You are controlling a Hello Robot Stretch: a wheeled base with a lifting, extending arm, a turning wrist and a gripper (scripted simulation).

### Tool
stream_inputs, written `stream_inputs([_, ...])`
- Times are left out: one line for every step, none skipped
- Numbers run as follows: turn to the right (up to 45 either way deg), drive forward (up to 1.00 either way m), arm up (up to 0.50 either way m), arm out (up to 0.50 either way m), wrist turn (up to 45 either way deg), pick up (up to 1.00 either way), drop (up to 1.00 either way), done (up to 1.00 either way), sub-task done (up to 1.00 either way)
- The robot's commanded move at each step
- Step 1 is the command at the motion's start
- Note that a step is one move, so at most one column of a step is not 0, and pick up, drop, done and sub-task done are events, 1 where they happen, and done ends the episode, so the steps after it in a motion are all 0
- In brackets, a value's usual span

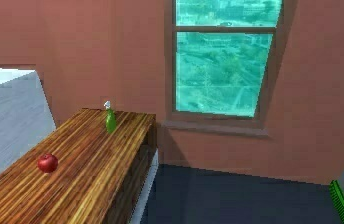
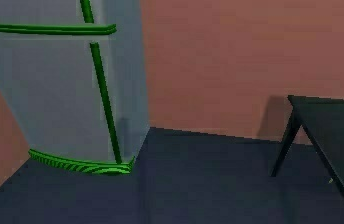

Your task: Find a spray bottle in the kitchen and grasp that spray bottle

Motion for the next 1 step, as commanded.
stream_inputs([0.0,0.1,0.0,0.0,0.0,0.0,0.0,0.0,0.0])
